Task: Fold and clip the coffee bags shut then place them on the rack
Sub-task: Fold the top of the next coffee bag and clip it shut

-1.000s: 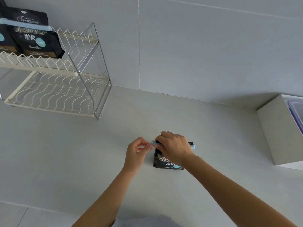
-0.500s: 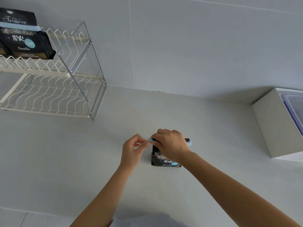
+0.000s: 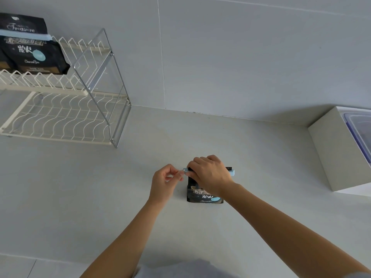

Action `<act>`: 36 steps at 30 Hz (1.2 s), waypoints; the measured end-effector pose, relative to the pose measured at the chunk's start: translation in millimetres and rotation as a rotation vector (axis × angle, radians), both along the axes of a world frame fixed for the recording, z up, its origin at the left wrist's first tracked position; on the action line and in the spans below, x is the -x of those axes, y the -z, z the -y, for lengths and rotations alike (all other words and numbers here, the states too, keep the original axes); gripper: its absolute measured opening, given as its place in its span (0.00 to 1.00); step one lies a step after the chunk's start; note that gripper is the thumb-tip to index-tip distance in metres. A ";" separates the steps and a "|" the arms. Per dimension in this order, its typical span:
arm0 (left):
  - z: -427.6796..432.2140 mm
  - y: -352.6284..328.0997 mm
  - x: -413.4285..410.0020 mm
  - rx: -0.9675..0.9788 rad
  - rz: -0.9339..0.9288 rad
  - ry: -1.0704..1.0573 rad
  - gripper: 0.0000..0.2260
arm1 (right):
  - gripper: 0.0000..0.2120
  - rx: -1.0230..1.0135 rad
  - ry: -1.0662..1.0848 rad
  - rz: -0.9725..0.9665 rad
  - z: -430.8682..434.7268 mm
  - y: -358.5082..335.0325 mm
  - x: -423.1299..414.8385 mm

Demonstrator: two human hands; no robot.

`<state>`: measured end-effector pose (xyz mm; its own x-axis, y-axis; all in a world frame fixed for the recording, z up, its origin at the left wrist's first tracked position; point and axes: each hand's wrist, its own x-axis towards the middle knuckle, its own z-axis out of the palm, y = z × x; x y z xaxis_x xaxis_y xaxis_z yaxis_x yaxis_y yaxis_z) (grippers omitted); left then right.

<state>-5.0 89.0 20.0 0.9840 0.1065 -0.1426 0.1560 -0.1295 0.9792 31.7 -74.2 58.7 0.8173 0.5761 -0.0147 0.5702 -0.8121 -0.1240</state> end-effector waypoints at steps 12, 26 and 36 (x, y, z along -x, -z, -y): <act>-9.0 -3.6 1.7 0.107 -0.081 0.112 0.08 | 0.19 -0.020 -0.006 -0.022 -0.3 1.1 3.4; -0.9 -8.0 1.1 -0.068 -0.037 0.018 0.09 | 0.16 -0.104 0.071 -0.165 -1.6 -8.4 -2.9; 4.4 -13.4 6.7 -0.071 -0.033 -0.040 0.10 | 0.17 -0.093 0.062 -0.064 -2.3 -0.4 1.0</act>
